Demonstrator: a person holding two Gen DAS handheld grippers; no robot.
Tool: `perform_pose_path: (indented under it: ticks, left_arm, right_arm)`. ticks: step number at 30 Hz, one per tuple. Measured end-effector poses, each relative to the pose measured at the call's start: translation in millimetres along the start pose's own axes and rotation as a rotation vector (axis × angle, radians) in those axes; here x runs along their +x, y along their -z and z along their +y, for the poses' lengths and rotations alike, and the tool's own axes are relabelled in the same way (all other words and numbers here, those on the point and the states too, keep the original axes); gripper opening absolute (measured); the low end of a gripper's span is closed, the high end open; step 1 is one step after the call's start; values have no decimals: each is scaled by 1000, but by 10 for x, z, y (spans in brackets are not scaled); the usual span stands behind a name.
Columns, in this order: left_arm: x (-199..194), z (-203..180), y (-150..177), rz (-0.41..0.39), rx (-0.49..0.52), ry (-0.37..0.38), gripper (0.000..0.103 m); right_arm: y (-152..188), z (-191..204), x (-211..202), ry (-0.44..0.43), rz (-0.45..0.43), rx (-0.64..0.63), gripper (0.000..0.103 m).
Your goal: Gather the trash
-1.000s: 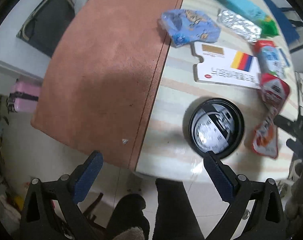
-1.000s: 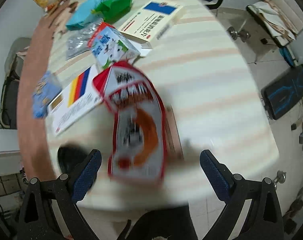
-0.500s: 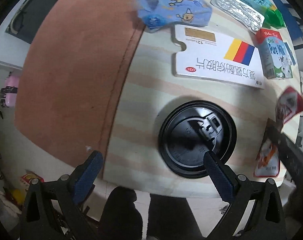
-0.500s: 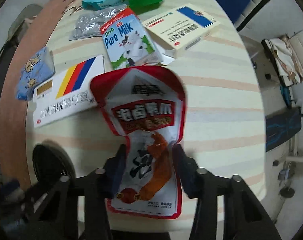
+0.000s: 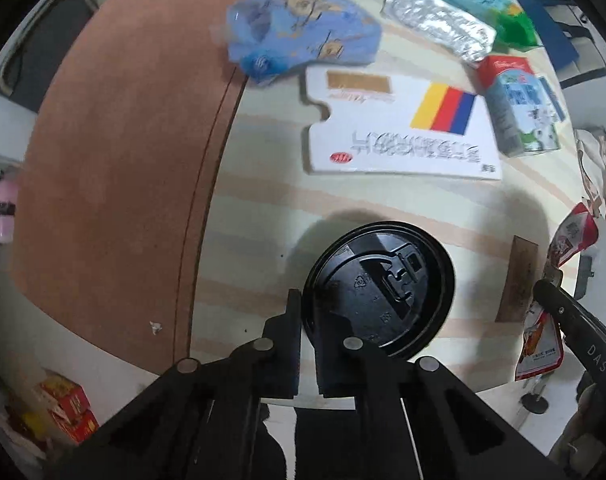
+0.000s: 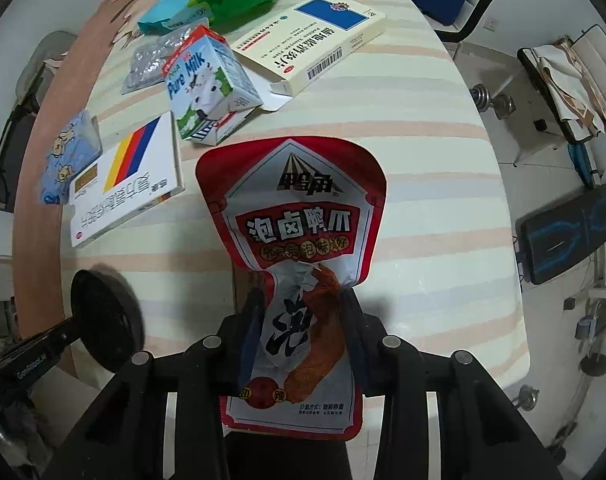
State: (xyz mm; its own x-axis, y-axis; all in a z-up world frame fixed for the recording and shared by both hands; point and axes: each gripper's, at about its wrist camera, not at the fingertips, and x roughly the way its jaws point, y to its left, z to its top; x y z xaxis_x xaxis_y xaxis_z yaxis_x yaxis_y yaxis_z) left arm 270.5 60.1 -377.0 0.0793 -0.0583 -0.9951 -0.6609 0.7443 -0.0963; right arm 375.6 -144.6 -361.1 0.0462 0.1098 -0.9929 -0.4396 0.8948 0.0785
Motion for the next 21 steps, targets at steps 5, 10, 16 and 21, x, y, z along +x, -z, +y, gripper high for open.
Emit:
perform_pose_path:
  ticks: [5, 10, 16, 21]
  left_arm:
    - [-246, 0, 21, -54, 8, 11, 2]
    - [-589, 17, -27, -120, 13, 22, 2]
    - [-887, 68, 132, -181, 23, 40, 2]
    - [-967, 146, 278, -215, 42, 38, 2]
  right_arm:
    - [35, 62, -99, -29, -20, 5, 38]
    - [37, 112, -220, -64, -44, 9, 37]
    - [175, 187, -429, -100, -76, 7, 34]
    - [393, 339, -517, -135, -82, -2, 4]
